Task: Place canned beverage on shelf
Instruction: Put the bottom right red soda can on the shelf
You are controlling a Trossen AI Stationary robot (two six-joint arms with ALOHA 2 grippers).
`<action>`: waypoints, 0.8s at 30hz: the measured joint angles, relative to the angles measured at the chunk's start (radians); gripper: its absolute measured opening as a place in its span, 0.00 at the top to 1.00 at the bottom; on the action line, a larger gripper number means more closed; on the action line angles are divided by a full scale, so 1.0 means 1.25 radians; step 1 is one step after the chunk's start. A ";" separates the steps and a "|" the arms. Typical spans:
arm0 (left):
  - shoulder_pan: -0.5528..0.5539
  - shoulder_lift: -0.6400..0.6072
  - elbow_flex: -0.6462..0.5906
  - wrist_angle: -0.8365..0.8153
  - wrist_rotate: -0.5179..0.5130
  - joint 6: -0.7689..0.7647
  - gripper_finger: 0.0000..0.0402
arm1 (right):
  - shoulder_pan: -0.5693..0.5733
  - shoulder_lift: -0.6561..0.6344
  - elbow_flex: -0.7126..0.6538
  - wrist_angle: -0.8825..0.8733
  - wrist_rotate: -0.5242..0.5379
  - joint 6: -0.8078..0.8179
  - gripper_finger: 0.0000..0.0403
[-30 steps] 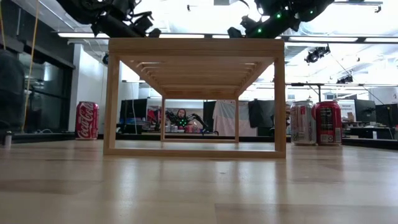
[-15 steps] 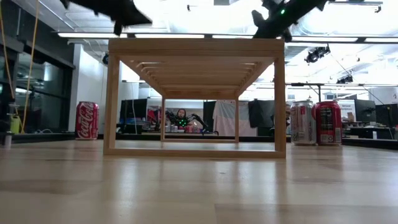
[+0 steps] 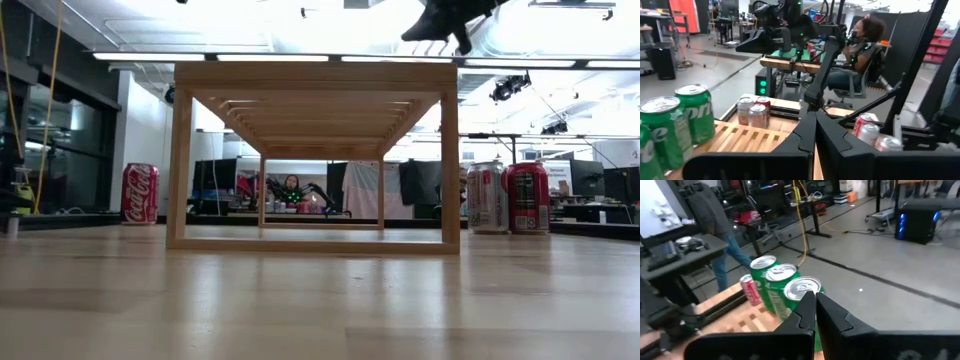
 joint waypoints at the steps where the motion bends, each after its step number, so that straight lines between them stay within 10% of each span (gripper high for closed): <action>1: 0.000 0.000 0.000 0.000 -0.002 0.008 1.00 | 0.000 0.001 0.000 -0.001 -0.005 0.013 1.00; 12: 0.001 0.000 0.000 0.004 -0.027 0.066 0.99 | 0.005 0.004 0.000 -0.054 -0.126 0.184 0.93; 24: 0.001 0.007 0.000 -0.003 -0.172 0.004 0.91 | 0.183 -0.007 0.000 -0.400 -0.369 0.164 0.36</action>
